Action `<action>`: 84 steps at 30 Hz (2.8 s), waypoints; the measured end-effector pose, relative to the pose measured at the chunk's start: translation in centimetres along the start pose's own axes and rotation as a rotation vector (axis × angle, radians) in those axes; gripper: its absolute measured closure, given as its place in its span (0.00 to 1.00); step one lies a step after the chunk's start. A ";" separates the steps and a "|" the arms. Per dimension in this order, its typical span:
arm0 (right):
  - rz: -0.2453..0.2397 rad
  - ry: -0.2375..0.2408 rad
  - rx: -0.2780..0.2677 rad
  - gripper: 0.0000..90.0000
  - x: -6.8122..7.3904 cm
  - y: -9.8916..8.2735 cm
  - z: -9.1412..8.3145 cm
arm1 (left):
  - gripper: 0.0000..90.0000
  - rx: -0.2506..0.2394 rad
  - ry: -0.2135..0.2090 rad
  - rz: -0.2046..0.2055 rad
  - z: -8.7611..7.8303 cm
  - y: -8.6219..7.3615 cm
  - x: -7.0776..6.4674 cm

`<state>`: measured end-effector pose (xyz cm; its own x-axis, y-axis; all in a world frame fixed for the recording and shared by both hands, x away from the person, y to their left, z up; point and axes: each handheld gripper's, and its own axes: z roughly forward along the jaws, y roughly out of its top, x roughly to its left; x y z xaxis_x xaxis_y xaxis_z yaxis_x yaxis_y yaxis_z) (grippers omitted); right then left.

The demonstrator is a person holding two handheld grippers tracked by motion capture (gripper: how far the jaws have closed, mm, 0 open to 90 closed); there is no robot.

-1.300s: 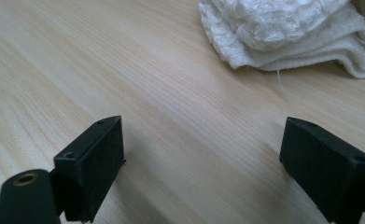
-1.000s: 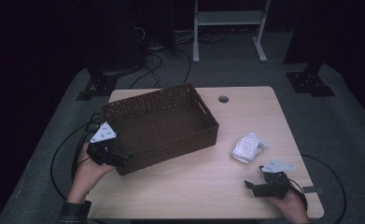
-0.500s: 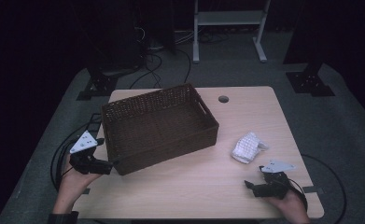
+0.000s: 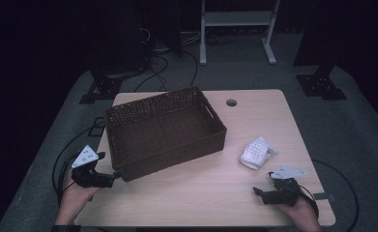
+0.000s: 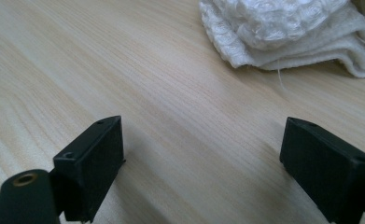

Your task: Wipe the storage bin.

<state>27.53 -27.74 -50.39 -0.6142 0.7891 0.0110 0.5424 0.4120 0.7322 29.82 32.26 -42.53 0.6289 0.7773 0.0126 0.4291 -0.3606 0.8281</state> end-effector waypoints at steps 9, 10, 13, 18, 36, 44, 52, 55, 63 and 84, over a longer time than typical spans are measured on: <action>0.001 0.001 0.001 0.14 0.0 0.0 0.0 | 0.00 0.035 -0.037 0.006 2.0 -1.8 0.1; 0.000 0.001 0.000 0.14 0.0 0.0 0.0 | 0.00 0.043 -0.038 0.006 2.3 -2.0 0.0; 0.000 0.001 0.000 0.14 0.0 0.0 0.0 | 0.00 0.048 -0.035 0.005 2.8 -2.5 0.1; 0.001 0.001 0.001 0.14 0.0 0.0 0.0 | 0.00 0.059 -0.038 0.014 3.8 -3.1 0.2; 0.000 0.000 0.000 0.14 0.0 0.0 0.0 | 0.07 0.034 -0.037 0.047 5.9 -4.0 -0.9; 0.000 -0.002 0.001 0.14 0.0 0.0 0.0 | 0.08 0.016 0.013 0.022 6.6 -4.0 -2.1; 0.003 -0.005 0.010 0.15 0.0 0.2 0.0 | 0.10 0.047 0.035 0.036 6.7 -4.0 -2.1; 0.005 -0.013 0.032 0.15 -0.1 0.5 -0.1 | 0.10 0.049 0.032 0.037 6.7 -4.0 -2.1; 0.000 -0.044 0.003 0.12 -0.9 1.7 -1.0 | 0.10 0.051 0.037 0.027 6.7 -4.0 -2.2; 0.028 -0.078 -0.093 0.01 -4.6 7.2 -0.7 | 0.09 0.052 0.037 0.022 6.7 -4.0 -2.2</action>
<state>33.83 -28.73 -44.73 -0.5513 0.8341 -0.0183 0.5008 0.3484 0.7923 31.06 28.55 -49.62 0.6143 0.7874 0.0517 0.4495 -0.4031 0.7972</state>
